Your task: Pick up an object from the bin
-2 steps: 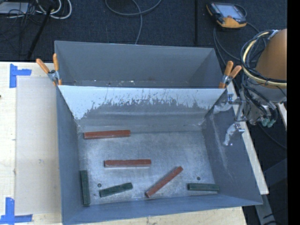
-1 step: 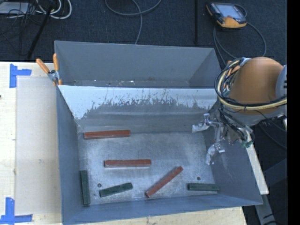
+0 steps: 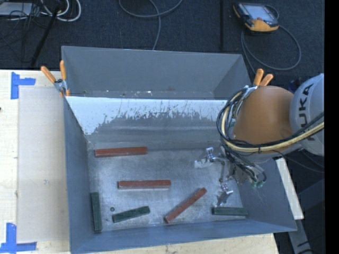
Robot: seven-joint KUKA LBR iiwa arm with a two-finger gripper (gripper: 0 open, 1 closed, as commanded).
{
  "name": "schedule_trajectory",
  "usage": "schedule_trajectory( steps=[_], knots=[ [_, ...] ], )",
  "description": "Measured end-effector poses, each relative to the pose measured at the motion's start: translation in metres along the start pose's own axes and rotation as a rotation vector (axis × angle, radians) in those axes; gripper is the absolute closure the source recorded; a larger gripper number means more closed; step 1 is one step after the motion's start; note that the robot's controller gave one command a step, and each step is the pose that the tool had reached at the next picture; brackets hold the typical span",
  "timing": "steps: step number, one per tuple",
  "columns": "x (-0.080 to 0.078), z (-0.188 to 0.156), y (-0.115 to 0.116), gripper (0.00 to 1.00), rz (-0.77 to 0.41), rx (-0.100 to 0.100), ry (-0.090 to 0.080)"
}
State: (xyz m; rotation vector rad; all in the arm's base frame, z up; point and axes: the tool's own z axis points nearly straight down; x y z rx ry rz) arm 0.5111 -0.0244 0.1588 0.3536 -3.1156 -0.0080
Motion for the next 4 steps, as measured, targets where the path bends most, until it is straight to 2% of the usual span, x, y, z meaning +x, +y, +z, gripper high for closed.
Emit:
schedule_trajectory(
  steps=[1,2,3,4],
  knots=[
    [-0.011,0.034,0.000,0.00,-0.297,0.007,-0.005],
    [0.008,0.077,0.039,0.00,-0.384,0.006,-0.003],
    [0.013,0.085,0.060,1.00,-0.388,0.010,-0.012],
    [0.013,0.085,0.060,1.00,-0.388,0.010,-0.012]
  ],
)
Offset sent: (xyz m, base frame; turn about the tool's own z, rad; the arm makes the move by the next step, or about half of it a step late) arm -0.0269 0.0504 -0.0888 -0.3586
